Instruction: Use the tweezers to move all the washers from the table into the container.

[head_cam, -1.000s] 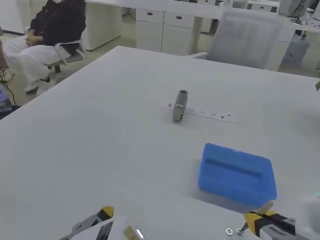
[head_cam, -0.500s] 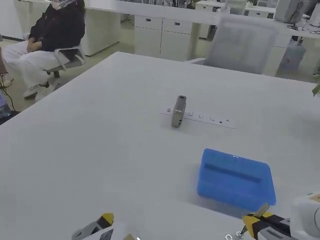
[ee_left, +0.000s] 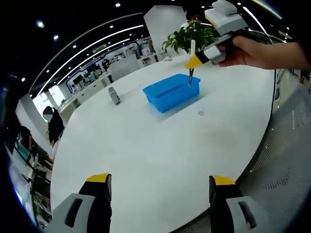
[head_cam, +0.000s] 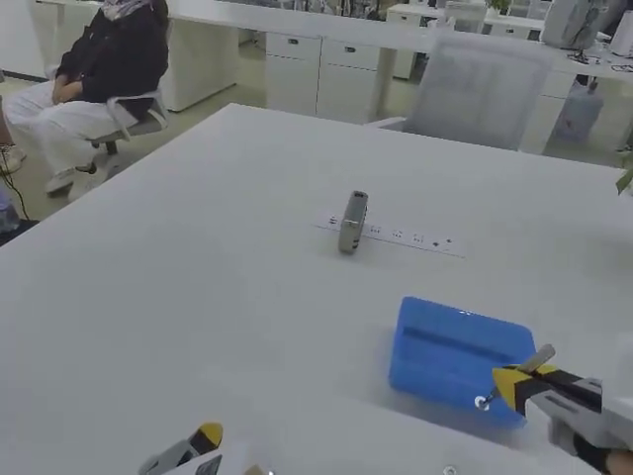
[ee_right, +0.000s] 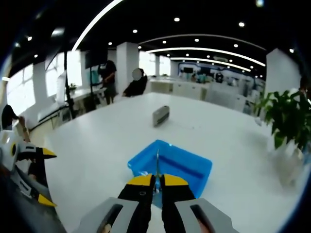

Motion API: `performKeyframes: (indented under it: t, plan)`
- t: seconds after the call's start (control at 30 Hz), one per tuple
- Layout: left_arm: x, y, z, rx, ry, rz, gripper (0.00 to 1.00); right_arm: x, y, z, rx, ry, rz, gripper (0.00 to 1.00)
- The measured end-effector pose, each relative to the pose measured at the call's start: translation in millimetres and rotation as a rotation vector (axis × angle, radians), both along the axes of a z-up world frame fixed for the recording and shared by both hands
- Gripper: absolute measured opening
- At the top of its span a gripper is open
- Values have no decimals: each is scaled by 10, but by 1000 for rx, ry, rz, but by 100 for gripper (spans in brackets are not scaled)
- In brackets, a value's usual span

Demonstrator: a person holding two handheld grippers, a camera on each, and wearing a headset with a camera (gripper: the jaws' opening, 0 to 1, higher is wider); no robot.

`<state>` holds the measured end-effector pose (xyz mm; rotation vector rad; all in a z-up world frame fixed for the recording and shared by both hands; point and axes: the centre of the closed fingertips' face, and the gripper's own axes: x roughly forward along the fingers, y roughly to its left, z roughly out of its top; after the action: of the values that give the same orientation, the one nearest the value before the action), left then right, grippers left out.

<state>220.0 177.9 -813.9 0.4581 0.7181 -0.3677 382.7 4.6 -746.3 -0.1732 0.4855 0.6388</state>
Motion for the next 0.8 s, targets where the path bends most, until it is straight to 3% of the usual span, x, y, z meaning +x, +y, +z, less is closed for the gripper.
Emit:
performKeyframes:
  t: [0.2, 0.47, 0.8]
  plan:
    - [0, 3, -7, 1, 3, 1, 84, 163, 25, -19, -5, -13, -26, 2]
    - [1, 10, -11, 3, 4, 5, 84, 320, -39, -290, -37, 22, -61, 2]
    - [-8, 23, -9, 11, 9, 8, 84, 349, -42, -525, -58, 73, -68, 2]
